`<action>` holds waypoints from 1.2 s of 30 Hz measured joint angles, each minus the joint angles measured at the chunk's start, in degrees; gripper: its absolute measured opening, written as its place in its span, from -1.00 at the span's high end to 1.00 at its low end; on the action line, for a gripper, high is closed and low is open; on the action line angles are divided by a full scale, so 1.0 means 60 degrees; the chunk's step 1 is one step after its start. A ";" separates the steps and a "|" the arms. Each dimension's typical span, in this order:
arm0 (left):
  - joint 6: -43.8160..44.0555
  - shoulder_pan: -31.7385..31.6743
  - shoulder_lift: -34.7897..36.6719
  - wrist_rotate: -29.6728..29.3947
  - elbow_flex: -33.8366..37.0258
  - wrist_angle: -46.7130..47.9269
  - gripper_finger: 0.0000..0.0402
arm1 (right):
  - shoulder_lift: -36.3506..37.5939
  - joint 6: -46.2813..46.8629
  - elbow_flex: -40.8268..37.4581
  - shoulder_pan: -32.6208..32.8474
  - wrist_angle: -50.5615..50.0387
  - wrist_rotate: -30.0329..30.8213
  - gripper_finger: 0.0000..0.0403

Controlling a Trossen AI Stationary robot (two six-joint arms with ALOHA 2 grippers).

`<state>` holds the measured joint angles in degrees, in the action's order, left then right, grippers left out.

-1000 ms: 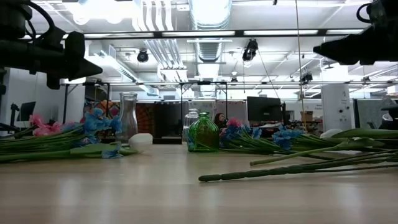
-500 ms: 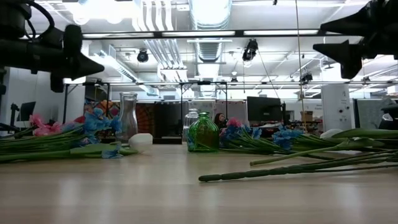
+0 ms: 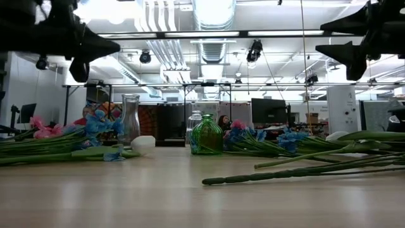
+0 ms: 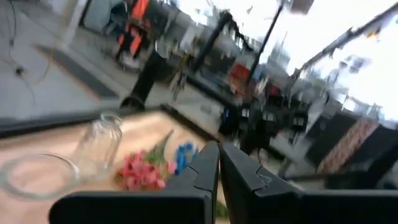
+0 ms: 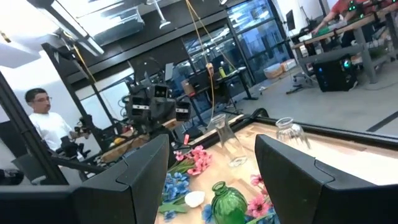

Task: Sort flowers into vase by color
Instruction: Put the middle left pink flowers into the left transparent vase

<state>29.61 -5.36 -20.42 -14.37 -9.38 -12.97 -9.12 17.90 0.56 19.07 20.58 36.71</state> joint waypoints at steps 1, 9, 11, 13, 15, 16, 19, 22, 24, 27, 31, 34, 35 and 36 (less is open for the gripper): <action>0.0003 0.0116 -0.0316 -0.0004 -0.0482 0.0745 1.00 | -0.0086 0.0123 0.0004 0.0000 0.0032 0.0000 -0.15; 0.3026 0.1406 -0.2720 -0.0475 -0.4859 0.9575 1.00 | -0.0833 0.0777 0.0223 0.0004 -0.0056 -0.0087 -0.15; 0.4401 0.2155 -0.3353 -0.0295 -0.5565 1.1248 1.00 | -0.0984 0.0778 0.0297 0.0004 -0.0037 -0.0087 -0.15; 0.5678 0.3027 -0.3930 -0.0229 -0.6055 1.2473 1.00 | -0.1113 0.0772 0.0376 0.0004 -0.0059 -0.0091 -0.15; 0.6745 0.3893 -0.4483 -0.0227 -0.6393 1.2885 1.00 | -0.1245 0.0769 0.0456 0.0004 -0.0058 -0.0092 -0.15; 0.7111 0.4302 -0.4742 -0.0162 -0.6509 1.2930 1.00 | -0.1309 0.0774 0.0494 0.0004 -0.0054 -0.0093 -0.15; 0.7874 0.5381 -0.5466 0.0072 -0.6847 1.2937 1.00 | -0.1531 0.0767 0.0589 0.0004 -0.0090 -0.0114 -0.15; 0.8595 0.6054 -0.6084 0.0053 -0.7077 1.3020 1.00 | -0.1757 0.0768 0.0623 0.0004 -0.0095 -0.0203 -0.15; 0.9151 0.6272 -0.6442 0.0024 -0.7115 1.3229 1.00 | -0.1911 0.0767 0.0634 0.0004 -0.0091 -0.0215 -0.15; 1.0012 0.6341 -0.6912 0.0082 -0.7074 1.3681 1.00 | -0.2106 0.0762 0.0634 0.0004 -0.0096 -0.0220 -0.15; 1.0516 0.6334 -0.7479 0.0609 -0.6887 1.4181 0.92 | -0.2296 0.0767 0.0634 0.0004 -0.0095 -0.0222 -0.15; 1.0717 0.6334 -0.7766 0.0996 -0.6670 1.4171 0.76 | -0.2333 0.0767 0.0634 0.0004 -0.0099 -0.0417 -0.15; 1.0774 0.6334 -0.7861 0.1101 -0.6598 1.4165 0.69 | -0.2333 0.0759 0.0634 0.0004 -0.0102 -0.0568 -0.15; 1.0837 0.6334 -0.7947 0.1174 -0.6539 1.4158 0.61 | -0.2331 0.0752 0.0634 0.0004 -0.0098 -0.0716 -0.15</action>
<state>94.63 32.64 -68.10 -7.33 -48.61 71.97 -23.10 22.41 4.36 19.09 19.99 32.41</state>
